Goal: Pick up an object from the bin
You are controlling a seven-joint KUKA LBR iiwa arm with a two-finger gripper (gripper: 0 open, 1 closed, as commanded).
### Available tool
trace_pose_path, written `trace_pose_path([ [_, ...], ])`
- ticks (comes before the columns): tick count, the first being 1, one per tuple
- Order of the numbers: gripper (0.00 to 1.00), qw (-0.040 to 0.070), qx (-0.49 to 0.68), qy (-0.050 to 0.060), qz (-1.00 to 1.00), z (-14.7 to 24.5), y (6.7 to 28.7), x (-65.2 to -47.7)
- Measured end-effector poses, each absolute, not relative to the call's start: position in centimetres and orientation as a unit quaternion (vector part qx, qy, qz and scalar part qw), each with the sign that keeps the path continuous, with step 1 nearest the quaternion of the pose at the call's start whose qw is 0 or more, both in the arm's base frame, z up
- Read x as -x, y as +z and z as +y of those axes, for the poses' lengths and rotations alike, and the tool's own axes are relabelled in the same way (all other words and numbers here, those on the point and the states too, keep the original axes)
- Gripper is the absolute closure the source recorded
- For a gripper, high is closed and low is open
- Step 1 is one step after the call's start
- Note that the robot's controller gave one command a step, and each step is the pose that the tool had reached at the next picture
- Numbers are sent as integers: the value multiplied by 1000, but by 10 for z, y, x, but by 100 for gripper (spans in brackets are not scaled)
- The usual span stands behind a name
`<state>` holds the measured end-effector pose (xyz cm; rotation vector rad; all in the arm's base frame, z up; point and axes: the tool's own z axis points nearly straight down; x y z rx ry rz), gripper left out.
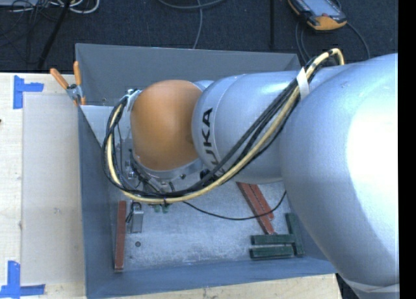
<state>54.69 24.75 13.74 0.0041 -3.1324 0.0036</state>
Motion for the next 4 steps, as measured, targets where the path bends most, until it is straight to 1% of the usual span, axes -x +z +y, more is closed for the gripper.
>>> trace_pose_path([
  [1,0,1,1,0,-1000,246,142,-549],
  [2,0,0,-156,0,-988,247,82,-536],
  [3,0,1,-232,0,-973,247,109,-543],
  [4,0,1,-365,0,-931,244,100,-509],
])
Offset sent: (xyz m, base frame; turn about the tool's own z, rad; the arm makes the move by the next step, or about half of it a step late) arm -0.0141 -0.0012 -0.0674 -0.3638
